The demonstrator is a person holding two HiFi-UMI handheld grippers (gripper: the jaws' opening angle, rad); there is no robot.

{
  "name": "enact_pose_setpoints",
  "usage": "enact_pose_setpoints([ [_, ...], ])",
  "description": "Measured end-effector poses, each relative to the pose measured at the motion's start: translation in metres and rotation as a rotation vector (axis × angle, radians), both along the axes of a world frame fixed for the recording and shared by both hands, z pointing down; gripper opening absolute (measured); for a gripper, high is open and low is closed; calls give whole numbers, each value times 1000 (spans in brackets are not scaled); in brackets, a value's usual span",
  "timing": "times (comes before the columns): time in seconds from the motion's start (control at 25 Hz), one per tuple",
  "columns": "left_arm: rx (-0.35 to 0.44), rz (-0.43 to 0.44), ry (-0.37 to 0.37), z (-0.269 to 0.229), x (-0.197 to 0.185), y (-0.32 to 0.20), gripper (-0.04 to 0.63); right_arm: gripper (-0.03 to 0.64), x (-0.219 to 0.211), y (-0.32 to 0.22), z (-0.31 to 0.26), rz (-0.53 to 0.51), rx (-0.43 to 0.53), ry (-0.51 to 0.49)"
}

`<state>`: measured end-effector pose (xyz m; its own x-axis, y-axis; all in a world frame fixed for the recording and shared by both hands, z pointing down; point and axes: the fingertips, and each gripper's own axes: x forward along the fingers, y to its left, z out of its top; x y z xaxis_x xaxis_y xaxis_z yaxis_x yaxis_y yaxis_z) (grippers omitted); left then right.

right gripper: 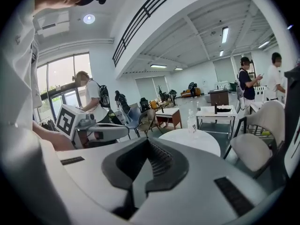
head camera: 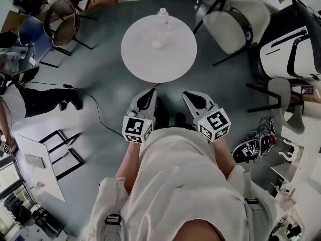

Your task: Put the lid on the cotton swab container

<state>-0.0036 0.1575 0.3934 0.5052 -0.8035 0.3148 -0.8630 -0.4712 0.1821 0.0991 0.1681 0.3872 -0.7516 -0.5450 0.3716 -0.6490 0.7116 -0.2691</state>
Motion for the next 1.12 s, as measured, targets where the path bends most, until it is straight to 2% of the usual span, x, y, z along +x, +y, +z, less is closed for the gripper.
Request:
enact_pose_setpoints([
  [0.32, 25, 20, -19, -6, -49, -42, 11, 5, -27, -43, -8, 71, 23, 37],
  [0.64, -26, 60, -35, 18, -75, -58, 11, 5, -49, -59, 8, 129, -20, 56],
  [0.88, -54, 48, -28, 30, -79, -74, 11, 5, -50, -77, 20, 117, -46, 75],
  [1.12, -64, -3, -28, 35, -80, -103, 11, 5, -49, -113, 21, 70, -44, 75],
])
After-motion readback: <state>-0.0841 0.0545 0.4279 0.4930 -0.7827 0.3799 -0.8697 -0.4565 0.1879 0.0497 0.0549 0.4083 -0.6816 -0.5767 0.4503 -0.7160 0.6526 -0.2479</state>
